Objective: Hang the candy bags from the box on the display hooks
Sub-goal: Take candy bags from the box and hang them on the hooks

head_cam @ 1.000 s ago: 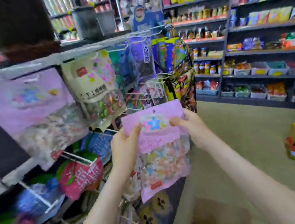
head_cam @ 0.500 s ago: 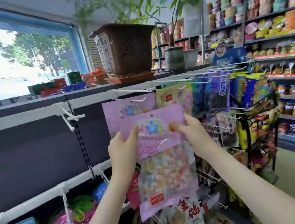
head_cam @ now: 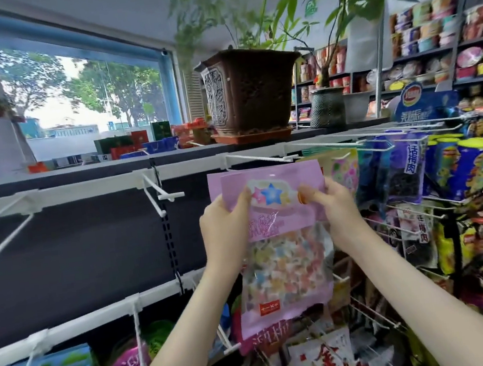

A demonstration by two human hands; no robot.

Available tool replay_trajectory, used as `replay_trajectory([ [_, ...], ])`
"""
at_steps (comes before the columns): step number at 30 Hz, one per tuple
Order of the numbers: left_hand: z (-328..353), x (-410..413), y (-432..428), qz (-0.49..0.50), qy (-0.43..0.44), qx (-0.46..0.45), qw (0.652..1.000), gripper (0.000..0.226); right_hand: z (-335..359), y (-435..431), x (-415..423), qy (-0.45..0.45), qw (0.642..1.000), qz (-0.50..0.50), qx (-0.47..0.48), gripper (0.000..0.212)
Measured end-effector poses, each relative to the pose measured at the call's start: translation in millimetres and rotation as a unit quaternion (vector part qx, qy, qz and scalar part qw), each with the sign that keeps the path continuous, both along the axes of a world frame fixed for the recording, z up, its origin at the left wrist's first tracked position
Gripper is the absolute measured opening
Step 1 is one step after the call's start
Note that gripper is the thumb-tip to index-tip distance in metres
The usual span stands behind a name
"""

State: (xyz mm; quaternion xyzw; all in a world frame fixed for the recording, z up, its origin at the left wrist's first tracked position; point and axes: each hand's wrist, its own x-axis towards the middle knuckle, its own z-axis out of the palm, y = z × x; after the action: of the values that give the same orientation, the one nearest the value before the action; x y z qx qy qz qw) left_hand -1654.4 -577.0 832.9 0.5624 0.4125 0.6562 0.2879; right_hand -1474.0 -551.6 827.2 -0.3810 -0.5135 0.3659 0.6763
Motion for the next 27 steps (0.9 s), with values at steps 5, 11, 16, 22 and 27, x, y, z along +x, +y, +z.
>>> replay_trajectory([
  [5, 5.1, 15.1, 13.9, -0.007, 0.017, 0.001, 1.0, 0.034, 3.9, 8.1, 15.2, 0.001, 1.0, -0.006, 0.003, 0.004],
  [11, -4.1, 16.8, 32.0, 0.001, 0.015, -0.009, 1.0, 0.035, 2.2, 24.0, 19.5, -0.025, 1.0, -0.012, -0.013, 0.003],
  [16, -9.9, 9.2, 41.8, 0.027, 0.02, -0.024, 0.999, 0.037, -3.5, 41.8, 9.9, -0.05, 0.998, -0.016, -0.046, 0.013],
  [22, -11.8, -2.8, 55.3, 0.106, 0.103, 0.016, 0.989, 0.026, -7.7, 66.6, -6.4, -0.084, 0.993, -0.051, -0.059, 0.019],
  [27, -24.6, -0.4, 64.5, 0.231, 0.213, 0.111, 0.943, 0.055, -11.5, 75.0, -14.2, -0.142, 0.983, -0.102, -0.047, 0.041],
])
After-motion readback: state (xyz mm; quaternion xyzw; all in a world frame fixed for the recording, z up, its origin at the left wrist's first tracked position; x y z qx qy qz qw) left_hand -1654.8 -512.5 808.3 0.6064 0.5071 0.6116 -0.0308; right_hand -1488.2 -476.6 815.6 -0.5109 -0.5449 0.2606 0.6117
